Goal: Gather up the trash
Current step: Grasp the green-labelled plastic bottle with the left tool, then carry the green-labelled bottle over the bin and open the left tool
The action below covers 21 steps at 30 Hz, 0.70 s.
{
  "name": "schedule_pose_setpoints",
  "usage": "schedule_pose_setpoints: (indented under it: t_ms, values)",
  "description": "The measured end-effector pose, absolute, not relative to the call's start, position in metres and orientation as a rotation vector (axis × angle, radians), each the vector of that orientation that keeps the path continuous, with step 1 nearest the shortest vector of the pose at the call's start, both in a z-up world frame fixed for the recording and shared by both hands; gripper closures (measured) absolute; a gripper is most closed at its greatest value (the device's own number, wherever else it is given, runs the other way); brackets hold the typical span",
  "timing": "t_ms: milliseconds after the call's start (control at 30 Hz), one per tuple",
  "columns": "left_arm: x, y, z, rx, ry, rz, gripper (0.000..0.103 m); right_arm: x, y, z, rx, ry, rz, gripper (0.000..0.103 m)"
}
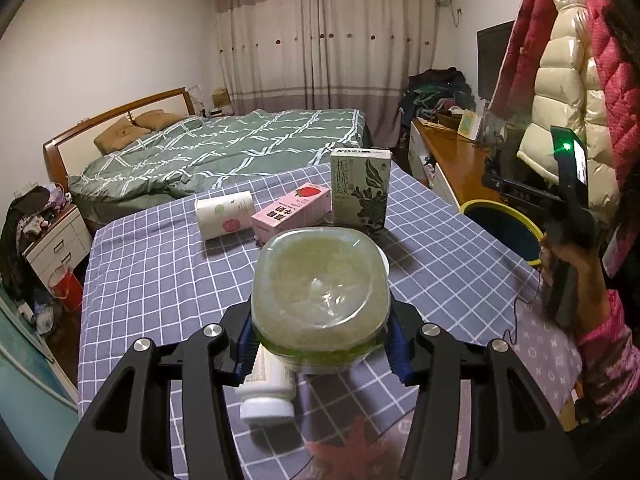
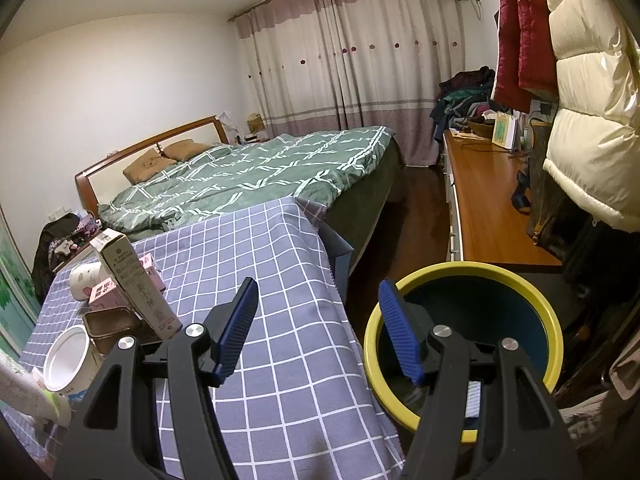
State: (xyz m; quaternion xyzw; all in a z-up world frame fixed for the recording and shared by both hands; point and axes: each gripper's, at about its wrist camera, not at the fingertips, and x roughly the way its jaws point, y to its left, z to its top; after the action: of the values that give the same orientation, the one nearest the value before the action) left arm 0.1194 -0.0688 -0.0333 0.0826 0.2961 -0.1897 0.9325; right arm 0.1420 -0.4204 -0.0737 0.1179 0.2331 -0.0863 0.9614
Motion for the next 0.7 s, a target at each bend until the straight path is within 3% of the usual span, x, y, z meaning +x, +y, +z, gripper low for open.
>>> schedule_pose_setpoints:
  t_ms: [400, 700]
  values:
    - [0.11, -0.082, -0.002, 0.154, 0.597, -0.421, 0.052, 0.138, -0.428, -0.072, 0.302, 0.481, -0.113, 0.043]
    - [0.116, -0.129, 0.028, 0.152, 0.596, -0.564, 0.052, 0.082, -0.462, -0.062, 0.326, 0.49, -0.115, 0.043]
